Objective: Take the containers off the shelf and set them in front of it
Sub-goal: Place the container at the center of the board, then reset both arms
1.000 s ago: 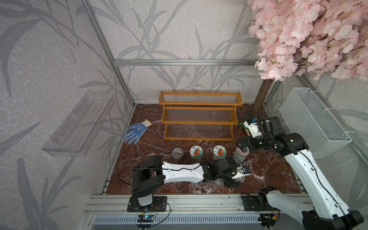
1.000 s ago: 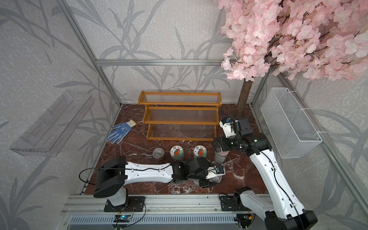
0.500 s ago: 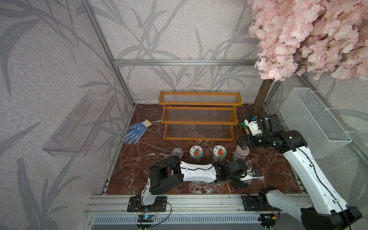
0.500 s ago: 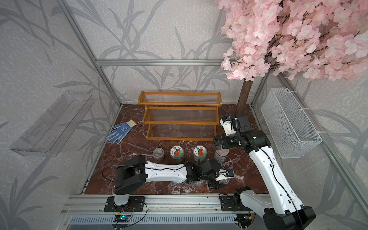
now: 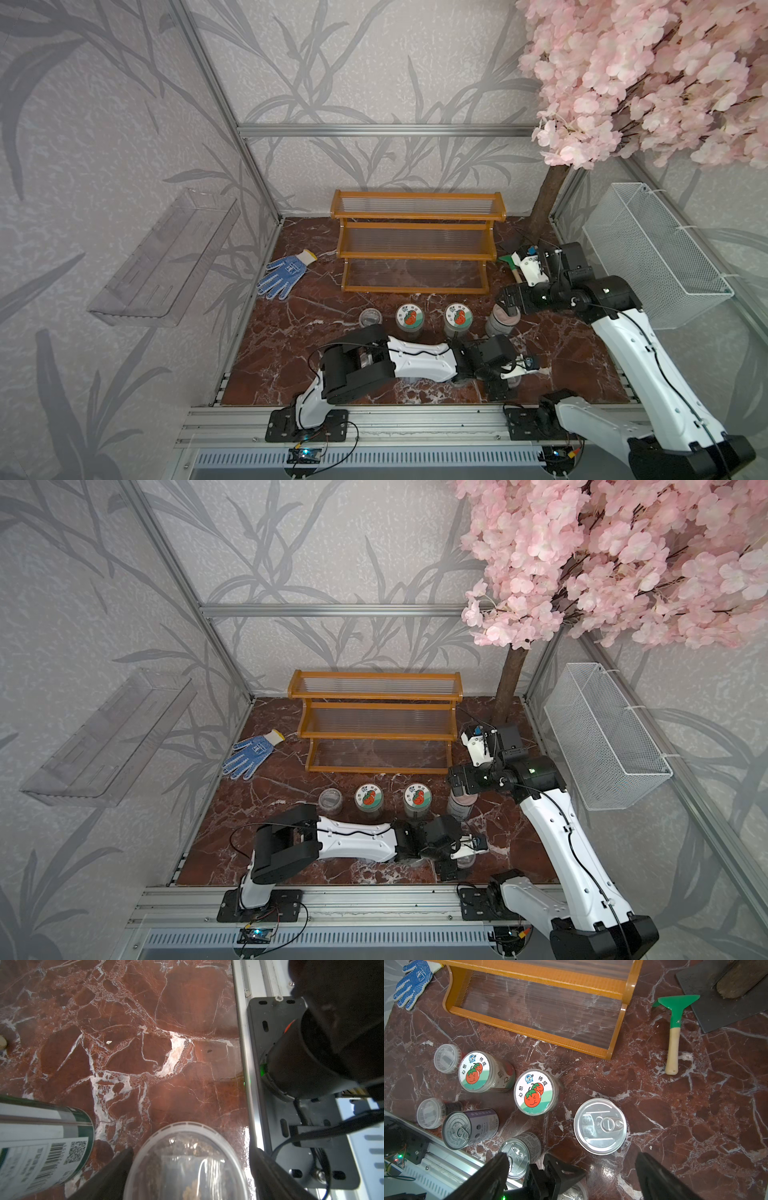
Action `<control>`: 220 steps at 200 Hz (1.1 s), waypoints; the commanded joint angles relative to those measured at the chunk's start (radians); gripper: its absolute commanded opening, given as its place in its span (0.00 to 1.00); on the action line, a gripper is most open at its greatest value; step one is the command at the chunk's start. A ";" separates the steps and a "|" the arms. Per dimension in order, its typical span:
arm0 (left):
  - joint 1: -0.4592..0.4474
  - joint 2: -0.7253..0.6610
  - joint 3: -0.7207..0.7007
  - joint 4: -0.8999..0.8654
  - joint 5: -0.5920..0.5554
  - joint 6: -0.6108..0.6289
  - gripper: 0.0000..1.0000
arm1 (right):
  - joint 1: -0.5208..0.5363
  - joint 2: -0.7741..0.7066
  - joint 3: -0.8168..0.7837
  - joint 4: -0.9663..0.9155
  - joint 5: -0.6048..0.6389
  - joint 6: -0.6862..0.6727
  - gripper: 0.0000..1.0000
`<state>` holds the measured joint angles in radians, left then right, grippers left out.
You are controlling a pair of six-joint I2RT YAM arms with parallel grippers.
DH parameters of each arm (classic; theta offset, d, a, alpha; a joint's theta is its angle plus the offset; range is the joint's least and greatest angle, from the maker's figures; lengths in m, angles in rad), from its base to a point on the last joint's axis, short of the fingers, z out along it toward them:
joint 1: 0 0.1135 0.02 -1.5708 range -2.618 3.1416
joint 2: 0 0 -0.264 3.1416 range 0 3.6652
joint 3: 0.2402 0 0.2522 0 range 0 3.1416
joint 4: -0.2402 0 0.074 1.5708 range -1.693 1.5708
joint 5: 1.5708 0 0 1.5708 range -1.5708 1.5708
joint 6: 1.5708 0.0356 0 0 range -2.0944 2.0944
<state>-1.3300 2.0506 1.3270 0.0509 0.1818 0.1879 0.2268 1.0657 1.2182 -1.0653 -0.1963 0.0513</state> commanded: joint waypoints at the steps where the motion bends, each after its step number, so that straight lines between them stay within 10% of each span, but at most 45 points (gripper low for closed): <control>1: -0.002 0.001 0.032 -0.016 -0.012 -0.007 0.97 | -0.009 -0.021 -0.016 0.015 -0.017 -0.013 0.99; 142: 0.036 -0.511 -0.131 -0.335 -0.106 -0.095 1.00 | -0.077 -0.019 -0.032 0.112 -0.068 0.005 0.99; 220: 0.717 -0.935 -0.439 -0.262 -0.340 -0.306 1.00 | -0.351 -0.158 -0.321 0.525 0.114 0.217 0.99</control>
<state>-0.7940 1.2003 0.9897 -0.2539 -0.0177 -0.0067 -0.0517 0.9287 1.0218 -0.7605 -0.1440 0.1459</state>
